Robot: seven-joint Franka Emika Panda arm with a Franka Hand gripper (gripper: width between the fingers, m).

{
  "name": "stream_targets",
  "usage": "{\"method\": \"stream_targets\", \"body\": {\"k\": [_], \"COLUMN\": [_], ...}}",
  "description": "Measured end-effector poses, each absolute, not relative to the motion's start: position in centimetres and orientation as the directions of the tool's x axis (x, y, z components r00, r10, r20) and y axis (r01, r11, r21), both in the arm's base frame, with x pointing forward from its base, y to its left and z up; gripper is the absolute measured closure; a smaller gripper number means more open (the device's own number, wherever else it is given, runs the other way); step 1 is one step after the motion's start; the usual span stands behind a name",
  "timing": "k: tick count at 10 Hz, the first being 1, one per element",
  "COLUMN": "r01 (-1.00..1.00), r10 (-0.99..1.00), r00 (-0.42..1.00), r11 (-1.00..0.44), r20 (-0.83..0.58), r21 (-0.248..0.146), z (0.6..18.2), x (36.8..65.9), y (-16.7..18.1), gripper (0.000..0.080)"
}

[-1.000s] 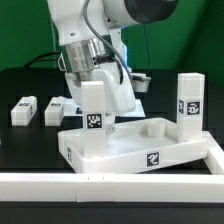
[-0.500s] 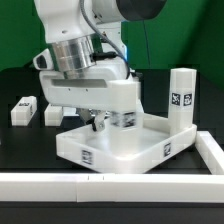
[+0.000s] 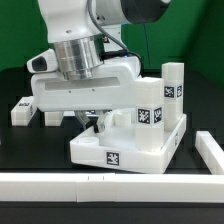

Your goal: Assemble desk

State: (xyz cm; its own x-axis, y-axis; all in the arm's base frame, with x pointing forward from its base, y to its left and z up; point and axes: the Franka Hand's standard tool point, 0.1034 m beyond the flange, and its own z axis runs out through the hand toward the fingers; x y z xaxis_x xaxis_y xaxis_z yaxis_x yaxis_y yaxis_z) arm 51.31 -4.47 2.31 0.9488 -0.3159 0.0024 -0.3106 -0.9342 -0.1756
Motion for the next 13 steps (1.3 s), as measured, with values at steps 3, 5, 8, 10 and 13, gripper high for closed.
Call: {"method": "stream_targets", "body": {"k": [3,5,8,10,13], "r01": [0.049,0.215,0.525,0.69,0.809], "r10": [0.039,0.206,0.521,0.69,0.812], "r00": [0.995,0.974,0.848,0.718,0.579], "r11": [-0.993,-0.973,-0.851,-0.723,-0.584], "r20": [0.089,0.099,0.101,0.087,0.073], "r21": [-0.112,-0.088,-0.014,0.037,0.07], "z": [3.8,3.6,4.0,4.7,4.8], "x": [54.8,54.5,54.9,56.5,57.5], "y": [-4.2,-4.6,-5.3,-5.4,-5.1], "gripper": [0.0735,0.0735,0.0735,0.0735,0.0735]}}
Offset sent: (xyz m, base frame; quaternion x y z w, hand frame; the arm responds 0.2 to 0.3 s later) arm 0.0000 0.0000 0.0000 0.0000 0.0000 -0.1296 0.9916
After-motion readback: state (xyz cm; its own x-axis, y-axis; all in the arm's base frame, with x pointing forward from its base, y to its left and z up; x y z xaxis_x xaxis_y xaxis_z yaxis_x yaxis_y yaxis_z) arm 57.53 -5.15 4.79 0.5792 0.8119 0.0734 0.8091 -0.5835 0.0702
